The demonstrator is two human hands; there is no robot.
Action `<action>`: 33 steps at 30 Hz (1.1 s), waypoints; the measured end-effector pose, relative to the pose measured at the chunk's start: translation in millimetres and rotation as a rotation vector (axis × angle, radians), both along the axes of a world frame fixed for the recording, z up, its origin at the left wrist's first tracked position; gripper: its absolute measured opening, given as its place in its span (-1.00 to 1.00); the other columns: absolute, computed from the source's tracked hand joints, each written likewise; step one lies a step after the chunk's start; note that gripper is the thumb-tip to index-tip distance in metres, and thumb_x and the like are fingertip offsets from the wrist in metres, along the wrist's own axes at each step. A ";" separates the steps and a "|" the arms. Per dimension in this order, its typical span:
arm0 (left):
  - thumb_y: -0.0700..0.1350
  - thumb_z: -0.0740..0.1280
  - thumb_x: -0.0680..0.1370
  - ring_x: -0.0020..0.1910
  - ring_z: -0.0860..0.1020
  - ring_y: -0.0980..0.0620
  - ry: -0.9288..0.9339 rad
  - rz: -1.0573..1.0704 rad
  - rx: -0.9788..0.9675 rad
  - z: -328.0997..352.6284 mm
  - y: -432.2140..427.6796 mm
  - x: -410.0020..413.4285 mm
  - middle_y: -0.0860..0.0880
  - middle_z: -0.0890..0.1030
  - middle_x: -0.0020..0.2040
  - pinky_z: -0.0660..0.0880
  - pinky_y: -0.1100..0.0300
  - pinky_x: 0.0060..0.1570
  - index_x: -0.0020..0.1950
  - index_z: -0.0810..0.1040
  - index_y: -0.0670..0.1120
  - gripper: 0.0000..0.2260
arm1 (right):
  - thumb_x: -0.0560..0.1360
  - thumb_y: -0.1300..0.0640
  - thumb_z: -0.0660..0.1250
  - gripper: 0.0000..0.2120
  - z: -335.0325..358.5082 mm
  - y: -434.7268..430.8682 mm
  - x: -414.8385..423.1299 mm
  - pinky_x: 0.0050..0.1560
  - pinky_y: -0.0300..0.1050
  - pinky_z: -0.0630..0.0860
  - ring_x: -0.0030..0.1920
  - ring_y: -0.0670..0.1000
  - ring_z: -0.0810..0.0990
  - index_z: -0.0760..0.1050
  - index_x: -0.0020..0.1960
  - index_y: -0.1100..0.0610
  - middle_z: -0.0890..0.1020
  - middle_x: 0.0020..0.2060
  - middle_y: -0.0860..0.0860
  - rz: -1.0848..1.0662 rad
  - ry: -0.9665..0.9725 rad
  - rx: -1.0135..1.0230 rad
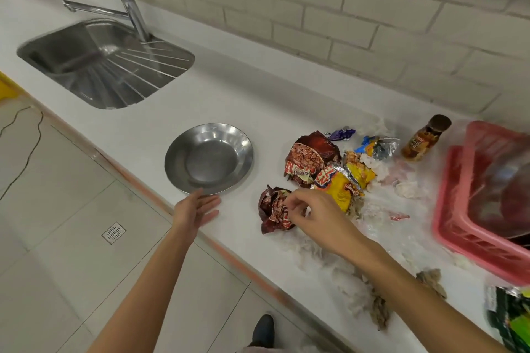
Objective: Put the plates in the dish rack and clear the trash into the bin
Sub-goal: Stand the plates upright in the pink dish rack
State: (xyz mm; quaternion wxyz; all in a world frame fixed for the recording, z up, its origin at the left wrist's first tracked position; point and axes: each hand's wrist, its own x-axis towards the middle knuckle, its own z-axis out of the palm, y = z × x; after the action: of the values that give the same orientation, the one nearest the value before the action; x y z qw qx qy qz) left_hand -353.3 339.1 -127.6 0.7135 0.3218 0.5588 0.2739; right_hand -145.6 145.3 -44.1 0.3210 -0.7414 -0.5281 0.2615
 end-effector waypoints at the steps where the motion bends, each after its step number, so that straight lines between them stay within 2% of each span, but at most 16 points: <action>1: -0.11 0.26 0.63 -0.02 0.69 -0.09 -0.003 0.014 -0.005 0.3 2.6 1.4 -0.21 0.68 0.00 0.62 0.12 -0.28 0.14 0.54 -0.25 -0.78 | 0.48 0.23 0.32 -0.87 -0.1 -1.9 1.4 -0.26 -0.43 0.35 -0.12 -0.15 0.57 0.58 -0.03 0.07 0.61 -0.13 -0.09 -0.008 0.003 -0.005; 4: -0.15 0.26 0.62 -0.08 0.70 -0.08 -0.026 0.062 -0.010 1.2 9.7 5.7 -0.23 0.66 0.03 0.62 0.15 -0.32 0.19 0.49 -0.26 -0.78 | 0.50 0.22 0.34 -0.88 -1.1 -9.0 4.3 -0.22 -0.42 0.41 -0.09 -0.15 0.58 0.60 0.01 0.10 0.63 -0.10 -0.08 -0.029 0.028 -0.013; 6: -0.20 0.27 0.62 -0.19 0.69 -0.04 -0.036 0.098 -0.014 2.3 12.9 8.5 -0.21 0.65 -0.02 0.62 0.17 -0.34 0.17 0.48 -0.27 -0.81 | 0.51 0.23 0.34 -0.89 -3.0 -14.1 3.9 -0.20 -0.43 0.41 -0.09 -0.14 0.58 0.61 -0.01 0.10 0.63 -0.10 -0.07 -0.038 0.057 -0.006; 9: -0.29 0.25 0.61 -0.19 0.66 -0.06 -0.043 0.123 -0.010 2.3 14.1 11.2 -0.19 0.63 -0.09 0.62 0.21 -0.34 0.19 0.45 -0.29 -0.83 | 0.52 0.27 0.34 -0.88 -5.9 -21.0 1.9 -0.18 -0.44 0.41 -0.07 -0.15 0.58 0.62 -0.03 0.11 0.65 -0.12 -0.06 -0.059 0.119 0.015; 12: -0.35 0.24 0.60 -0.29 0.66 0.00 -0.043 0.134 0.020 3.5 12.3 12.9 -0.19 0.62 -0.13 0.63 0.23 -0.32 0.19 0.45 -0.30 -0.83 | 0.52 0.27 0.35 -0.89 -8.8 -26.3 3.0 -0.16 -0.42 0.43 -0.09 -0.15 0.58 0.64 -0.04 0.13 0.66 -0.14 -0.07 -0.092 0.169 0.012; 16: -0.35 0.24 0.60 -0.26 0.68 -0.02 -0.049 0.114 0.090 8.1 8.7 11.9 -0.21 0.63 -0.07 0.63 0.22 -0.28 0.21 0.43 -0.31 -0.81 | 0.52 0.23 0.38 -0.90 -12.8 -28.9 8.4 -0.13 -0.36 0.46 -0.09 -0.14 0.60 0.64 -0.07 0.07 0.67 -0.14 -0.08 -0.147 0.247 0.018; 19: -0.33 0.25 0.60 -0.16 0.68 -0.07 -0.059 0.066 0.132 17.2 2.9 9.6 -0.25 0.63 0.04 0.65 0.19 -0.19 0.23 0.42 -0.27 -0.80 | 0.52 0.23 0.39 -0.89 -12.7 -28.9 12.9 -0.11 -0.30 0.51 -0.09 -0.07 0.63 0.64 -0.09 0.04 0.68 -0.16 -0.07 -0.196 0.338 0.038; 22: -0.34 0.24 0.60 -0.14 0.69 -0.06 -0.104 0.007 0.180 30.6 -5.7 11.2 -0.23 0.64 0.06 0.64 0.20 -0.23 0.26 0.41 -0.27 -0.77 | 0.51 0.33 0.35 -0.83 -9.9 -29.0 19.1 -0.20 -0.21 0.54 -0.13 0.05 0.66 0.62 -0.07 0.08 0.69 -0.18 0.00 -0.254 0.448 0.060; 27: -0.31 0.27 0.59 -0.11 0.70 -0.04 -0.101 -0.155 0.207 55.4 -30.6 23.2 -0.18 0.68 0.04 0.63 0.18 -0.28 0.16 0.47 -0.19 -0.84 | 0.54 0.30 0.32 -0.80 -0.4 -31.1 30.6 -0.29 -0.13 0.57 -0.13 0.10 0.66 0.52 0.16 0.19 0.70 -0.10 0.17 -0.434 0.714 0.082; 31: -0.28 0.29 0.59 -0.10 0.70 -0.05 -0.124 -0.288 0.225 78.4 -63.0 40.8 -0.13 0.71 -0.02 0.63 0.16 -0.29 0.11 0.51 -0.14 -0.87 | 0.53 0.23 0.35 -0.70 9.9 -41.7 40.7 -0.10 0.05 0.61 -0.07 0.11 0.66 0.48 0.26 0.12 0.69 -0.02 0.15 -0.585 0.830 0.193; 33: -0.26 0.30 0.58 -0.12 0.70 -0.05 -0.139 -0.356 0.231 88.2 -80.2 51.6 -0.12 0.71 -0.03 0.62 0.18 -0.29 0.12 0.52 -0.14 -0.87 | 0.56 0.19 0.32 -0.72 14.6 -50.8 44.8 -0.09 0.09 0.60 -0.09 0.10 0.66 0.48 0.26 0.10 0.69 -0.07 0.10 -0.656 0.893 0.276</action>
State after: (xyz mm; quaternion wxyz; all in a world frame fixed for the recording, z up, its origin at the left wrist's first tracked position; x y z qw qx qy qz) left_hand -301.6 258.9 -39.4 0.7458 0.4754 0.4077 0.2271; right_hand -100.8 94.5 -29.5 0.6713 -0.6353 -0.1123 0.3649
